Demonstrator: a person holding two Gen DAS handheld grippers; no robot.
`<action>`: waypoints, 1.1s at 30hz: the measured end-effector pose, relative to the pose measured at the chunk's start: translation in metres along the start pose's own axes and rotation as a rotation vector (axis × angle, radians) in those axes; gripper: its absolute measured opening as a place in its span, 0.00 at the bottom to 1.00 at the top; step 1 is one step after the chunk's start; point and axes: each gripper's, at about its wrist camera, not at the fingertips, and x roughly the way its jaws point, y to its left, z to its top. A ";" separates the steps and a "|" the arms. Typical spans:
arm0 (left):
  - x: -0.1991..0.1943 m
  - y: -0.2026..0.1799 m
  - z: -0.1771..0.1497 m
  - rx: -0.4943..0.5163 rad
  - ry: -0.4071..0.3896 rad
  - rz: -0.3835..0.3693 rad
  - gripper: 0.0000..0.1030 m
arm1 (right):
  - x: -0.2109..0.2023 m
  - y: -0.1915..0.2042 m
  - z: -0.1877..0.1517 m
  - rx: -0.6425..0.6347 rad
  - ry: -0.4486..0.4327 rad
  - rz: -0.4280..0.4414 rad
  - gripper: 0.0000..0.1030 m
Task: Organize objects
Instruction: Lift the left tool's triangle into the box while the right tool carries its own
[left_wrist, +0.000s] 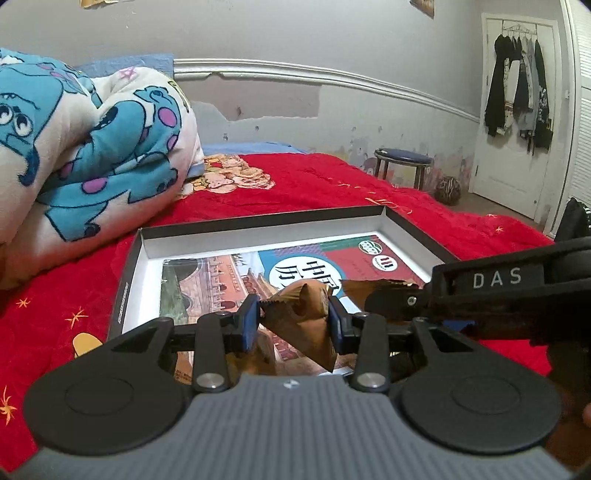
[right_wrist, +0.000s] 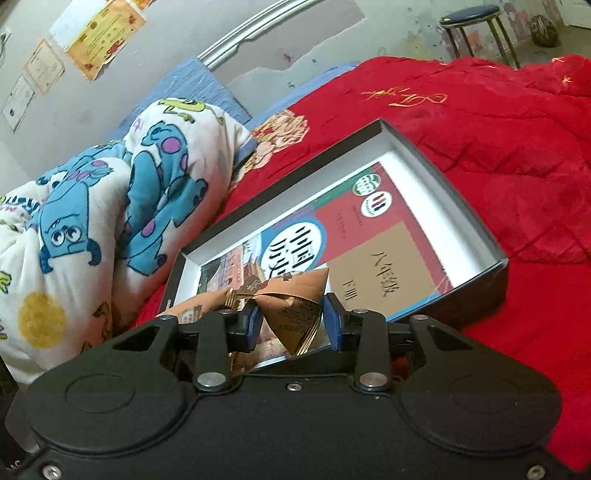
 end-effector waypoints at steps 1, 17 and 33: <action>0.000 0.000 0.000 0.001 0.004 0.001 0.42 | 0.000 0.002 -0.001 -0.005 0.000 -0.004 0.33; 0.004 0.002 -0.003 0.000 0.019 0.020 0.43 | 0.003 0.007 -0.006 -0.019 0.002 -0.011 0.34; 0.007 0.001 -0.004 0.006 0.033 0.004 0.44 | 0.001 0.010 -0.006 -0.015 0.010 -0.028 0.34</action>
